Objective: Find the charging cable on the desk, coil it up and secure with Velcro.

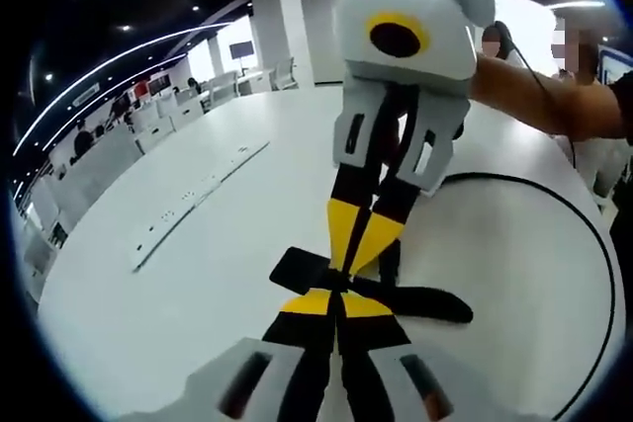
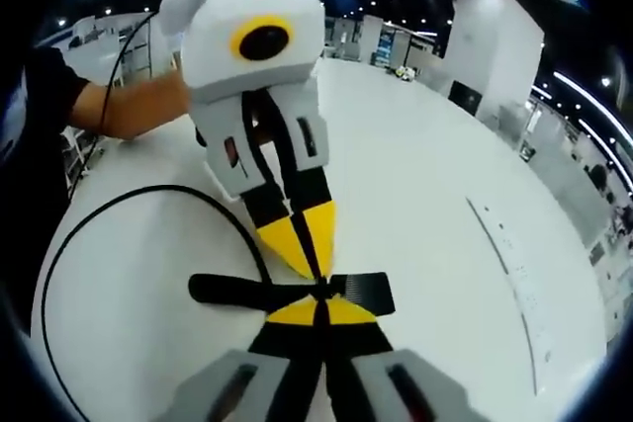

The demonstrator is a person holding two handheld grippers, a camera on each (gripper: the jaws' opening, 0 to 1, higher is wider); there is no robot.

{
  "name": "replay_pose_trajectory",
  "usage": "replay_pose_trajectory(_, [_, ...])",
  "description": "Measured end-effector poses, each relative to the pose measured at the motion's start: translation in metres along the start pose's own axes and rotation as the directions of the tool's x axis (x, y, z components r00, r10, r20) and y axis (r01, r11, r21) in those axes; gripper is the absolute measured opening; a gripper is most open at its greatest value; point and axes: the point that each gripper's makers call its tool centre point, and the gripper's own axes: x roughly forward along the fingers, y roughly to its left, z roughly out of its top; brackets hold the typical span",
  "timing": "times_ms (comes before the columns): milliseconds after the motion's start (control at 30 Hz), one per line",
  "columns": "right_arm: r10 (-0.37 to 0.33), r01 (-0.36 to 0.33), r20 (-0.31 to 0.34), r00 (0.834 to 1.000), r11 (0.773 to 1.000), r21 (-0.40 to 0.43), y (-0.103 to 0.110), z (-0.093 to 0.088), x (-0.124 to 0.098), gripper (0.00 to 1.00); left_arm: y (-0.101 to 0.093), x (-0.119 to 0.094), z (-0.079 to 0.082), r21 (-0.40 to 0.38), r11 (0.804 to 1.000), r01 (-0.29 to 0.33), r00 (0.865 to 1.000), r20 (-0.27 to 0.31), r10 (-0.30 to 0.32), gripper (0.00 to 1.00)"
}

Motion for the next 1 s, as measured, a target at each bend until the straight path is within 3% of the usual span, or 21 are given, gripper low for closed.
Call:
replay_pose_trajectory(200, [-0.003, 0.001, 0.054, 0.999, 0.999, 0.037, 0.0, 0.006, -0.018, 0.04, 0.003, -0.001, 0.0, 0.005, 1.0, -0.001, 1.0, -0.005, 0.001, 0.02])
replay_pose_trajectory(400, [0.043, -0.044, 0.038, 0.998, 0.999, 0.024, 0.015, 0.0, -0.017, 0.19, 0.004, -0.001, 0.0, 0.005, 1.0, -0.001, 1.0, -0.007, 0.001, 0.02])
replay_pose_trajectory(567, [0.042, -0.043, -0.019, 0.999, 0.999, -0.015, 0.02, -0.012, -0.01, 0.16, 0.005, -0.001, 0.0, 0.004, 1.0, -0.002, 1.0, -0.01, 0.002, 0.02])
replay_pose_trajectory(733, [0.029, -0.029, -0.026, 0.999, 0.999, -0.028, 0.019, -0.013, -0.01, 0.15, 0.006, -0.001, 0.0, -0.002, 1.0, -0.001, 1.0, -0.005, 0.001, 0.03])
replay_pose_trajectory(1000, [-0.02, 0.021, -0.036, 0.999, 0.999, 0.033, 0.014, -0.016, -0.014, 0.15, 0.004, 0.0, 0.001, -0.005, 1.0, 0.004, 1.0, -0.007, -0.004, 0.03])
